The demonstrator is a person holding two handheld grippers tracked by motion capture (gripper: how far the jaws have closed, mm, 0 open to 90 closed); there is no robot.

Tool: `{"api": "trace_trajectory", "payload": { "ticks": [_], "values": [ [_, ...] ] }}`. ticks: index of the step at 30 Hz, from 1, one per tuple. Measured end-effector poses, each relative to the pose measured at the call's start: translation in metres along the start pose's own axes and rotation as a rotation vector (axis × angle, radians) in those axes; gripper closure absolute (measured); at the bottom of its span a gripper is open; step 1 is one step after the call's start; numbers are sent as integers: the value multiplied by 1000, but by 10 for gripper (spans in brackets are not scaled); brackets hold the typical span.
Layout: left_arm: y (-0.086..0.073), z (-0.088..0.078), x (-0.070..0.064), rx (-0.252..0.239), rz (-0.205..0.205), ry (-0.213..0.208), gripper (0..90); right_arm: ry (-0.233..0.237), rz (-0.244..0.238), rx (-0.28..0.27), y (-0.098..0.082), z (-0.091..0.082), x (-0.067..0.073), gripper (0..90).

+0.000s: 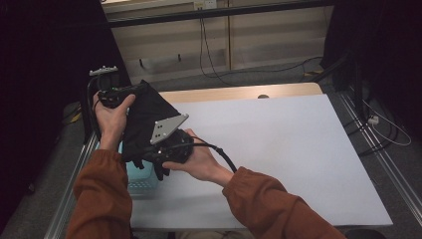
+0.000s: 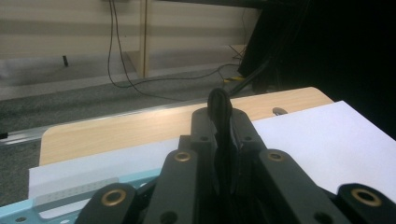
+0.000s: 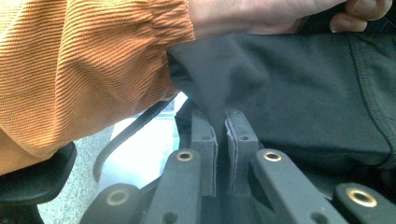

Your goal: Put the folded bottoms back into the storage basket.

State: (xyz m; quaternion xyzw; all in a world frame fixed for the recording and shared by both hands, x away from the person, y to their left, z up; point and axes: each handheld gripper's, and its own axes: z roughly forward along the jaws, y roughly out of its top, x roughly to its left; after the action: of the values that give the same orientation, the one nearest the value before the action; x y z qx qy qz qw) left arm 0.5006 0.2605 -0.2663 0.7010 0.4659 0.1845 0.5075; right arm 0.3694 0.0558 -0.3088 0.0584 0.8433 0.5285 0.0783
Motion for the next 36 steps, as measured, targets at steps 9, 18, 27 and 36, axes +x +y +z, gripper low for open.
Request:
{"api": "trace_trajectory", "payload": {
  "ticks": [9,18,27,36],
  "values": [
    [5,-8,7,-1,13,17,829,11,-4,-6,8,14,-1,851],
    [4,-15,20,-20,-9,33,828,14,-4,-14,16,23,-2,851],
    [3,-24,32,-14,3,67,828,18,6,-15,19,41,0,851],
    [-7,-31,50,-19,-13,92,828,13,0,-8,19,61,3,850]
  ]
}}
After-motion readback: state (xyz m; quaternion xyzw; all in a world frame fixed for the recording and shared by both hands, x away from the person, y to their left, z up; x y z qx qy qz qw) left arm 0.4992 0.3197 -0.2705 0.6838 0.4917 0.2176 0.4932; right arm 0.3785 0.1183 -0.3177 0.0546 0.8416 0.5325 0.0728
